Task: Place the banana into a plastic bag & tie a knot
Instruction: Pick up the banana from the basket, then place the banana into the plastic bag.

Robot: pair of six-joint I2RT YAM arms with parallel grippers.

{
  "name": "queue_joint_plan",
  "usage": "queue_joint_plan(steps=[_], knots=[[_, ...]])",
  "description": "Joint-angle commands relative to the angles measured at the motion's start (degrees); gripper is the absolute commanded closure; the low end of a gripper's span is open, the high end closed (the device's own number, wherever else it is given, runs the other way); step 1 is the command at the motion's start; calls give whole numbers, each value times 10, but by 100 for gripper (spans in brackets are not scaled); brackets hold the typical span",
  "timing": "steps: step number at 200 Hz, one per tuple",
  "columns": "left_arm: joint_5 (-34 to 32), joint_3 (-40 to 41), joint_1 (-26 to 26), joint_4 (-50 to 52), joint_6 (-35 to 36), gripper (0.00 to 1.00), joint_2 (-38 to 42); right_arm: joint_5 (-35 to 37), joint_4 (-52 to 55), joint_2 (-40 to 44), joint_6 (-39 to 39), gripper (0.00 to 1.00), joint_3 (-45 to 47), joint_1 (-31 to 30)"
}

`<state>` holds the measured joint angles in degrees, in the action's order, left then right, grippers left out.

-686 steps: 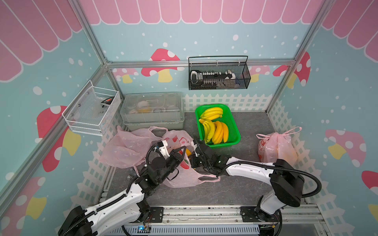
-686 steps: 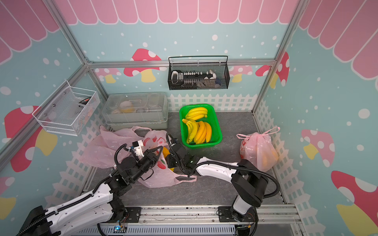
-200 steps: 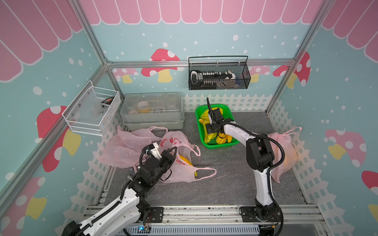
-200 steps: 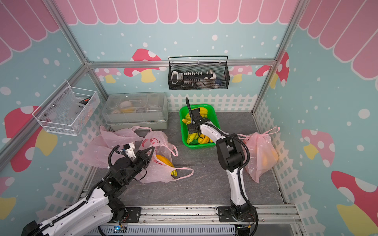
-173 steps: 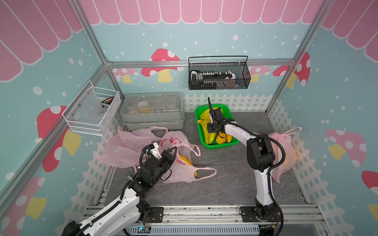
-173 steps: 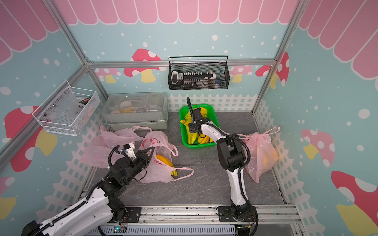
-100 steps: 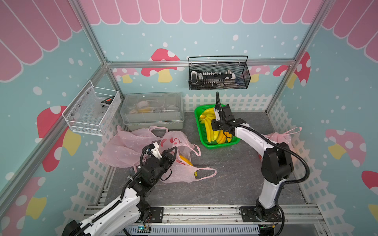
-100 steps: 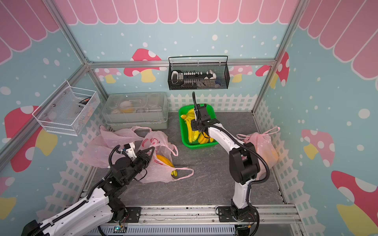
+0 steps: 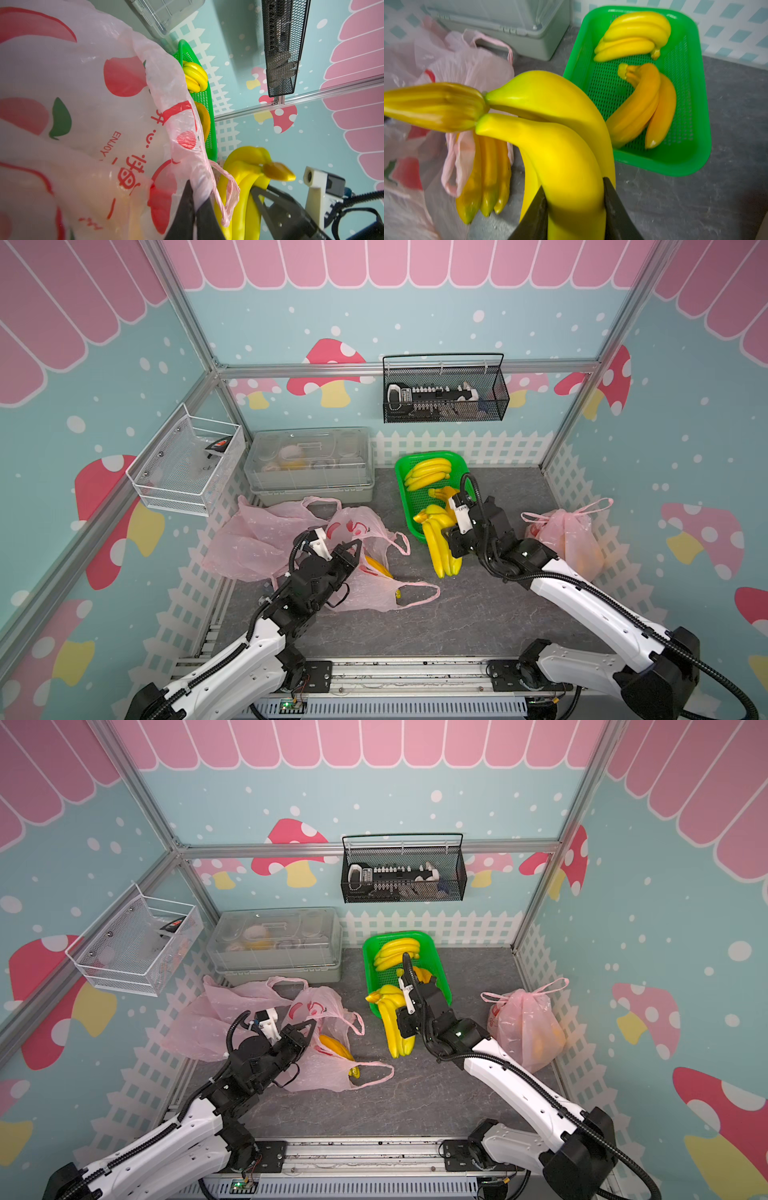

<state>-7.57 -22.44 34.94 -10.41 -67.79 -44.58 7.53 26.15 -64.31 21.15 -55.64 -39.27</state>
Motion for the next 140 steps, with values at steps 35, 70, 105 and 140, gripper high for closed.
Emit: queue_joint_plan(steps=[35,70,105,140], knots=[[6,-21,-3,21,17,100,2,58,60,67,93,77,114,-88],[17,-27,-3,26,23,100,3,49,34,42,108,77,123,-109],[36,-40,3,41,41,100,4,26,-12,-37,115,77,79,-137],[35,-52,18,64,60,100,15,12,-50,-107,127,77,29,-160]])
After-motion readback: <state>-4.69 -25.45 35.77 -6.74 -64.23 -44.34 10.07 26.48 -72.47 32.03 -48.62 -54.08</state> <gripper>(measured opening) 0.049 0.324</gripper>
